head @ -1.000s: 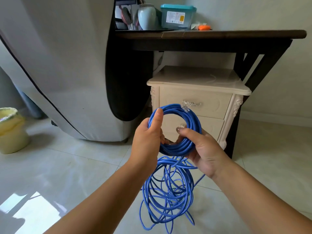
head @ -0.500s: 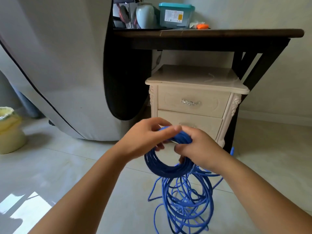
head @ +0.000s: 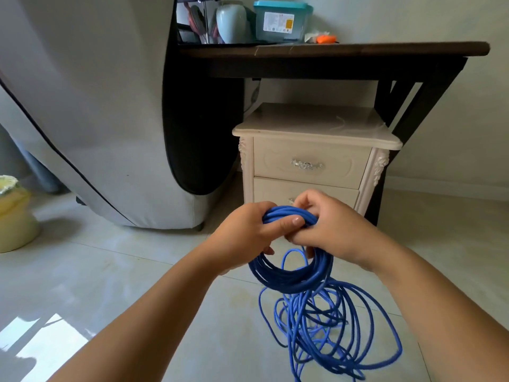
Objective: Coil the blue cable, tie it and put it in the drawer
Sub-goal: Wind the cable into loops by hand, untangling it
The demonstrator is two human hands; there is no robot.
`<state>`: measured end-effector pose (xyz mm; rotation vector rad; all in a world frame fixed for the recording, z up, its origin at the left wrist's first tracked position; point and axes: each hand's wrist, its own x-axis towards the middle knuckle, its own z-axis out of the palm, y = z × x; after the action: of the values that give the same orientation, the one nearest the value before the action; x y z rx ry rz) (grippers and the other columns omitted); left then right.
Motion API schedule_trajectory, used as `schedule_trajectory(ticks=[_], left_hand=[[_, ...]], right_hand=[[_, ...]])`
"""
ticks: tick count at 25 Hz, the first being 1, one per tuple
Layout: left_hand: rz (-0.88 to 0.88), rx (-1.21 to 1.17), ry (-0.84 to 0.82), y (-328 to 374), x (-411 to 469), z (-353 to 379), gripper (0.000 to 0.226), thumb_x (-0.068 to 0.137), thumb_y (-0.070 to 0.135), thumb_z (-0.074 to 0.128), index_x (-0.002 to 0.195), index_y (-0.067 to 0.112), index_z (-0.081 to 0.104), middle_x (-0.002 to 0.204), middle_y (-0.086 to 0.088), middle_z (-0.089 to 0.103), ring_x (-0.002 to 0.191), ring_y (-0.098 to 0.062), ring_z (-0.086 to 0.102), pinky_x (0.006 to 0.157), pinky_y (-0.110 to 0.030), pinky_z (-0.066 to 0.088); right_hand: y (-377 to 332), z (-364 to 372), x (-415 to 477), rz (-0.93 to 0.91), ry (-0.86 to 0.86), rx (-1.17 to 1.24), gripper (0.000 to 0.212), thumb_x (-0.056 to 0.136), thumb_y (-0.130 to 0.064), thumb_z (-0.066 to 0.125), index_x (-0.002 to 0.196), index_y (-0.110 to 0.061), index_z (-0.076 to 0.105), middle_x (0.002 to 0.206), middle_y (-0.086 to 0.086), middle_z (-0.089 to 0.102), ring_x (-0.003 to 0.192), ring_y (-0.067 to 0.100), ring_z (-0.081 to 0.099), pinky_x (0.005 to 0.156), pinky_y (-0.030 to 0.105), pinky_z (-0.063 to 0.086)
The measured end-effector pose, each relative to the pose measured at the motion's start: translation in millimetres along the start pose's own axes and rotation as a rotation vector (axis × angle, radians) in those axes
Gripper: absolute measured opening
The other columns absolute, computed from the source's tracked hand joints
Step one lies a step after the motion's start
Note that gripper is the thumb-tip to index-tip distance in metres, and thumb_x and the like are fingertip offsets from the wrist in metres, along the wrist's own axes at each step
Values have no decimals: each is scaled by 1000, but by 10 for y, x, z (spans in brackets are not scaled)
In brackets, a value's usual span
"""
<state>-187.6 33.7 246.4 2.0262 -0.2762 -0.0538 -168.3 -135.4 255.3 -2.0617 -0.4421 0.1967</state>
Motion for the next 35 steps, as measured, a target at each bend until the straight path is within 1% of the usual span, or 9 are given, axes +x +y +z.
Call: schedule_trajectory(ticks=[7,11,14,16,18,22,28,32,35], left_hand=[[53,-326,341,19,30,-29,31,88,45,60,78,17,59,54,4,44,49,-9,41,56,-28,43],[14,-569,435,60,53,103,38,96,45,56,73,15,50,54,5,41,49,-11,40,64,-38,42],[-18,-437,460,78,8,282,41,93,55,50,72,20,52,60,8,46,50,-3,42,57,-17,39],[-38,-330,416,42,4,276,49,88,65,44,75,20,58,65,9,52,55,-4,44,58,-15,38],[-94,-338,286,-47,13,164,59,77,74,43,86,21,68,82,5,67,75,-14,58,79,-25,48],[-32,-560,-7,-118,-32,-118,49,88,51,59,128,24,62,122,0,70,115,-18,66,99,-43,53],[134,51,-25,-97,-82,-79,68,76,62,71,133,34,50,111,10,68,93,-3,69,85,-30,58],[116,147,-28,-43,-69,-70,51,77,56,61,114,21,55,86,4,67,66,-11,69,66,-34,62],[125,77,32,-27,-68,-42,29,89,43,61,103,18,58,72,6,63,57,-11,66,62,-36,61]], right_hand=[[123,-158,-103,193,-256,264,43,66,-39,78,101,-17,66,98,0,76,94,15,72,97,35,52],[57,119,-6,100,116,710,20,74,-21,75,88,-14,62,79,6,72,81,22,70,81,38,55],[36,191,72,139,357,935,8,89,-10,64,87,-16,60,57,1,55,60,18,65,61,33,52],[23,159,74,128,375,897,9,92,-8,61,87,-14,57,50,-1,36,45,15,50,56,33,52],[10,125,65,102,375,805,11,91,-5,59,86,-14,54,49,-2,26,42,14,30,55,34,52],[6,85,51,80,300,568,12,89,-3,61,84,-14,58,46,-6,30,39,13,28,60,41,50],[-102,111,-12,-38,111,-104,17,81,-7,63,78,-24,63,59,-8,57,51,13,53,54,35,51],[-62,78,-29,25,119,-78,13,83,-12,65,92,-17,58,70,3,60,54,17,59,47,21,46],[-17,-12,-52,90,15,192,36,78,-11,76,105,-20,54,74,3,68,64,20,67,60,31,53]])
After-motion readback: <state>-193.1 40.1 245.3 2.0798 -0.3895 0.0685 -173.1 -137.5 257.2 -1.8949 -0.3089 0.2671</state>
